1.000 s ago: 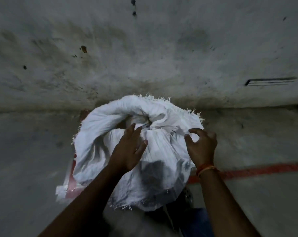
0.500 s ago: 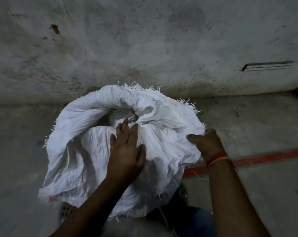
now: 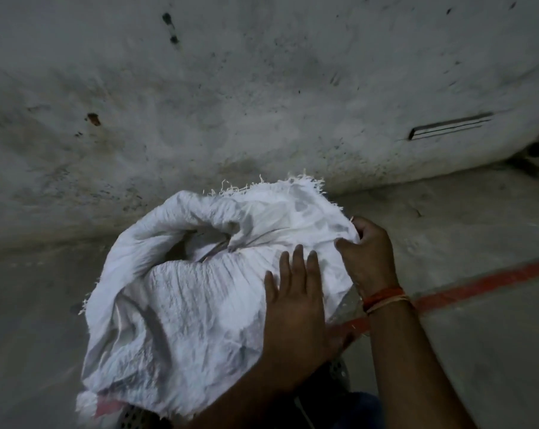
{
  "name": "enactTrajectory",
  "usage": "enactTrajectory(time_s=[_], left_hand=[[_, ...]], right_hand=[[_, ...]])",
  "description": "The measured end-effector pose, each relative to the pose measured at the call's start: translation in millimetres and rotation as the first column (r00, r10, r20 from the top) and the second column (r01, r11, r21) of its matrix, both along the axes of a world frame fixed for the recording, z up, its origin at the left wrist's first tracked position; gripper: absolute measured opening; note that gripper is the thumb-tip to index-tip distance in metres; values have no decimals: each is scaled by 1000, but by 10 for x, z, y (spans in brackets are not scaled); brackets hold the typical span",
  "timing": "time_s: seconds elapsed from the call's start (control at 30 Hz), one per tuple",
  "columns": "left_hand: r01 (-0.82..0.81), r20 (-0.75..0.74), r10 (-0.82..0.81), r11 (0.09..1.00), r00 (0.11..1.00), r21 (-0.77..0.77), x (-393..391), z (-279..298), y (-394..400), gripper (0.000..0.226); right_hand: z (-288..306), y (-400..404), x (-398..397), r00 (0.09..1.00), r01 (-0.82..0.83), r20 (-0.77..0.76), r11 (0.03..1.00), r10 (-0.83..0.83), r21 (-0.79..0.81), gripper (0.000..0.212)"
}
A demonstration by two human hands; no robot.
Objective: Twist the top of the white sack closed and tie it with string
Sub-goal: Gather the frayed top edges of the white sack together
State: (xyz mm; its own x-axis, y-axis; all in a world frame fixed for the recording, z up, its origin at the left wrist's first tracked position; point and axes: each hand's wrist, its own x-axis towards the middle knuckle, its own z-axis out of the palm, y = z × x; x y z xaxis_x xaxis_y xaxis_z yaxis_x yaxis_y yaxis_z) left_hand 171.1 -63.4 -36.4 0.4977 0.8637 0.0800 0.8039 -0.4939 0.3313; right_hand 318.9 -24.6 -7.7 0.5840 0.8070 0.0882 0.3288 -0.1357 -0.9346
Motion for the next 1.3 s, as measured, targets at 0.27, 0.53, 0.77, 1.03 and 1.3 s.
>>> enactTrajectory(time_s=[0.27,0.53,0.77,1.03,1.3], left_hand=[[-47,132,21,980,991,196,169,322,117,88],[120,113,-139,981,984,155,-22,851,661,120],[284,-18,-286,943,958,173,-94,1117,994,61],[267,129,-342,877,931,400,-246,1306,1030,39],[211,168,-362,799,917,563,-261,1831,937,22]], right_hand=[[102,-107,190,999,-35,-30,993,38,110,39],[228,-142,165,971,-238,2,959,241,153,22],[373,-108,103,951,-305,25,925,307,226,27],[705,-152,-4,933,-217,-180,885,313,413,34],[1118,-221,-102,886,-119,-285,772,367,624,23]])
